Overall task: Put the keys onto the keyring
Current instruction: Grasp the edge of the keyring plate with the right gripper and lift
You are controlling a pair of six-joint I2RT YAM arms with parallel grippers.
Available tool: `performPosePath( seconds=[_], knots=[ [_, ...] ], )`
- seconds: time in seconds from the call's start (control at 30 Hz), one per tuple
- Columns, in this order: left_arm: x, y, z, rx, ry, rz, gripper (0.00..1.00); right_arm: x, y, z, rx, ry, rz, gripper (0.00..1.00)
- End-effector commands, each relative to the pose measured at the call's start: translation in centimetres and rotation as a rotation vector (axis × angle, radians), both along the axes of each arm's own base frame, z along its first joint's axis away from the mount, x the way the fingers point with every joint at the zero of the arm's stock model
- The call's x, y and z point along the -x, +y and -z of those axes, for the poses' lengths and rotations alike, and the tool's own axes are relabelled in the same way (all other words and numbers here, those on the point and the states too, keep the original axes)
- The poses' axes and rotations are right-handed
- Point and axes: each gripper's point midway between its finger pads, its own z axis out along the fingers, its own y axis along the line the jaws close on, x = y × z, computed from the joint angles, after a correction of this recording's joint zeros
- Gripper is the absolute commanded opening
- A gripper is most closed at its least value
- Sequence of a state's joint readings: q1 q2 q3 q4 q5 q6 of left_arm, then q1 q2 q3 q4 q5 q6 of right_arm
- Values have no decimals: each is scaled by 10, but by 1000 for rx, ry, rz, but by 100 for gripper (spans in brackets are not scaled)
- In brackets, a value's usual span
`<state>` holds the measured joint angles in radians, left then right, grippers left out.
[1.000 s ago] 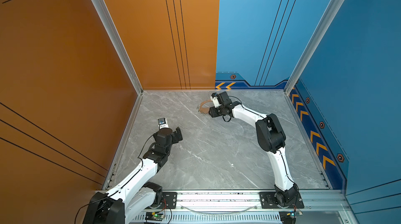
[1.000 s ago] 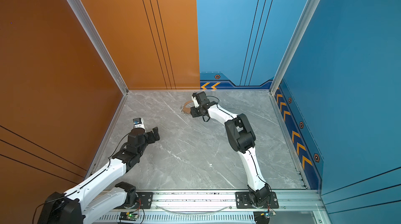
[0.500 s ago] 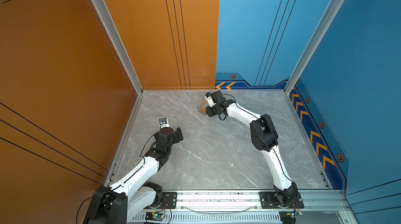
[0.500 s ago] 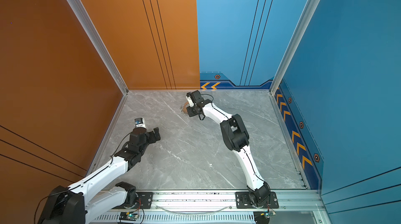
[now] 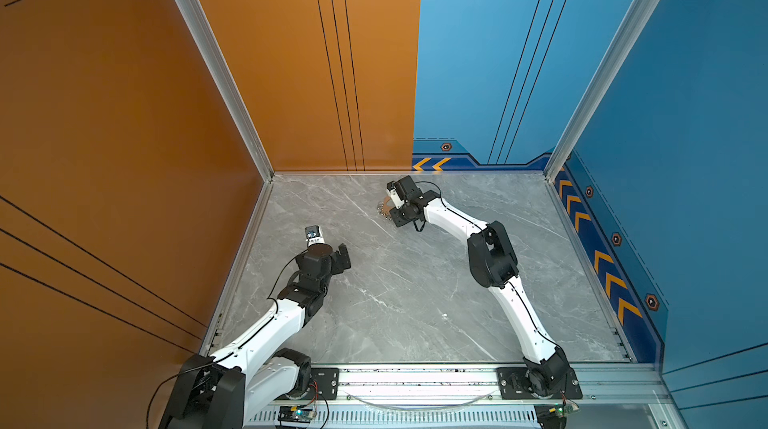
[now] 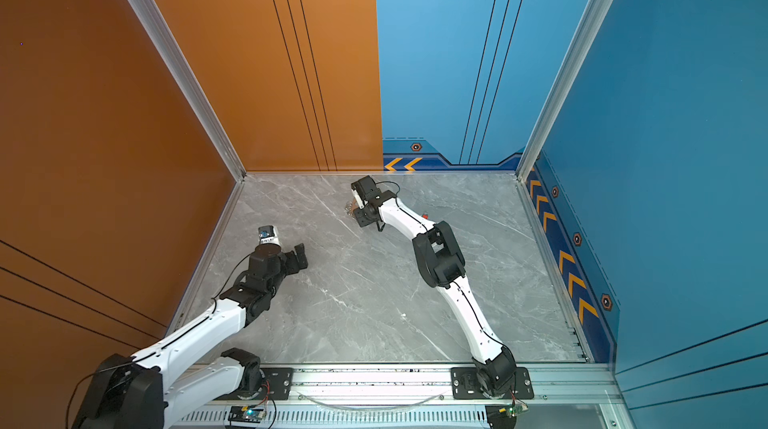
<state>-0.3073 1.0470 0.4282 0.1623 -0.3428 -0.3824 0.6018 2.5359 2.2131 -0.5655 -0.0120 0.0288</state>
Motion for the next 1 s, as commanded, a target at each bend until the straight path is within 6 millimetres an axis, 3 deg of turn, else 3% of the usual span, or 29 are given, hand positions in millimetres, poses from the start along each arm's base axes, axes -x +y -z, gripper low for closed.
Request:
performPosePath(
  seconds=[0.0,0.33,0.6,0.8,0.97],
  knots=[
    [-4,-3,-4,18,-9,14,98,-3,-8,2,62,-11,17,23],
    [-5,-3,-1,20,-3,14,98,-3,-7,3,64,-11,14,13],
    [-7,-6,3,24,13,24,98,10,0,-20,90,-32,-42,3],
    [-10,-13,5,32,26,56,98,41,1,-50,63,-18,-108,0],
    [-13,-27,2,46,27,128,98,91,-6,-66,57,24,-222,0]
  ],
)
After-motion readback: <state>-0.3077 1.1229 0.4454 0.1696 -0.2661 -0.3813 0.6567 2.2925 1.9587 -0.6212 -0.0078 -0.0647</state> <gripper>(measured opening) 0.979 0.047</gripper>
